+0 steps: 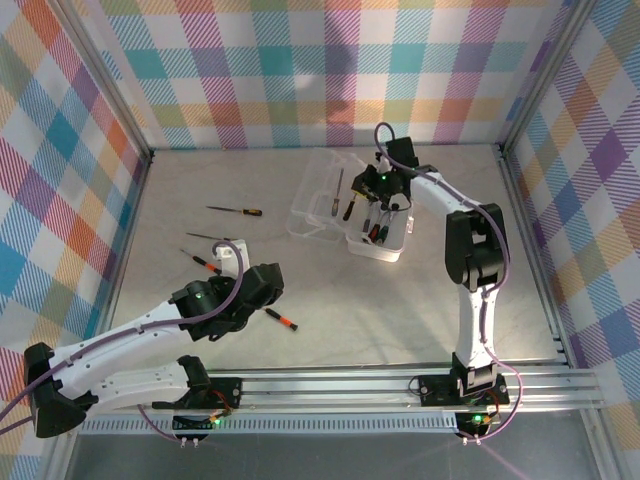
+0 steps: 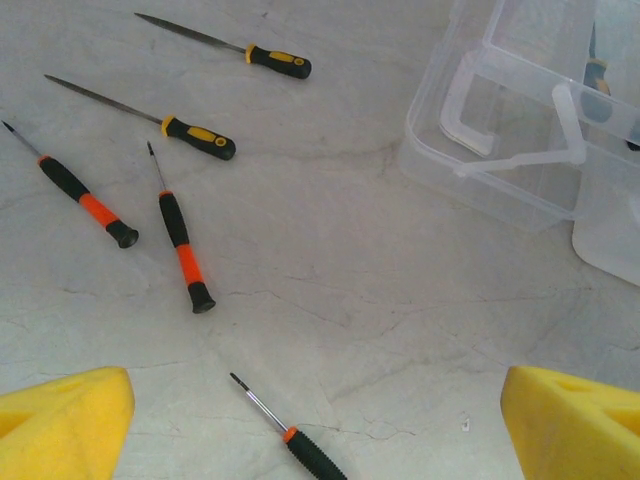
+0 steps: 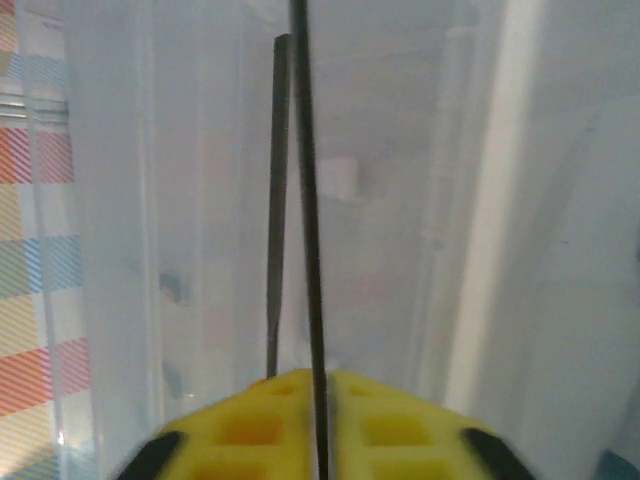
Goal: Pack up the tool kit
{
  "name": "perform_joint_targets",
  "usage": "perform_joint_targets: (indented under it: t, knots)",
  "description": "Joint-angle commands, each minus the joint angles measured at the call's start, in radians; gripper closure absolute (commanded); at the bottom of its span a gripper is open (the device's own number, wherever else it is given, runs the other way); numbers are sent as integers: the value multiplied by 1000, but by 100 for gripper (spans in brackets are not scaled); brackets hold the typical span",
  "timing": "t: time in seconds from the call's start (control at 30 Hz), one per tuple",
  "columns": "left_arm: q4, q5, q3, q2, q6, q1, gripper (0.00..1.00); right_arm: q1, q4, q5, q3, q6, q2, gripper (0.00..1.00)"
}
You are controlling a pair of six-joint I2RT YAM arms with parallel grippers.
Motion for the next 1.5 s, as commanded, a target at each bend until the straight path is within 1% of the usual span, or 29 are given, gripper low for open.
perform_joint_targets:
  t: [0.0,0.07,0.13,0.27,0.37,0.43,0.5,0.57,0.63,0.77,0.87,0.9,0.97,1.0,1.1,1.2,1.3,1.4,1.47]
  knots:
    - [24,6,-14,9,-3,-6,6,0,-46,-70,44,8,9,73]
    - [32,14,-14,20,-3,-6,6,-1,-57,-61,41,3,-6,65]
    - [37,16,-8,30,0,-6,6,-4,-53,-61,26,0,-31,64]
    - [48,15,12,40,22,-6,6,-5,-66,-17,-3,-34,-96,63]
    - [52,-10,24,49,27,-6,2,-6,-74,7,-36,-57,-163,63]
    - [39,-35,42,63,27,2,0,-7,-68,18,-78,-69,-219,63]
    - [28,-43,67,87,42,32,0,-6,-54,37,-145,-77,-293,63]
    - [22,-18,91,111,59,89,0,-4,-18,46,-235,-82,-374,63]
    - [17,49,112,140,57,177,0,5,20,61,-339,-85,-457,65]
    - [82,257,125,192,71,410,0,67,59,158,-546,-141,-619,72]
    - [123,362,182,274,86,538,9,96,88,205,-683,-167,-722,76]
    - [134,404,212,319,89,575,17,104,108,211,-733,-173,-757,78]
    - [186,476,253,394,87,633,31,115,142,194,-806,-185,-812,79]
    - [206,498,275,439,72,659,35,117,149,189,-831,-181,-837,79]
    - [217,569,365,586,21,734,42,123,178,188,-898,-196,-900,78]
    - [149,569,512,746,-6,760,42,123,163,212,-921,-223,-943,74]
    - [87,578,667,903,-43,785,41,123,182,257,-952,-215,-964,73]
    - [69,599,781,1027,-79,816,43,122,206,262,-974,-192,-969,72]
    - [51,603,847,1093,-101,835,43,122,199,270,-972,-205,-968,71]
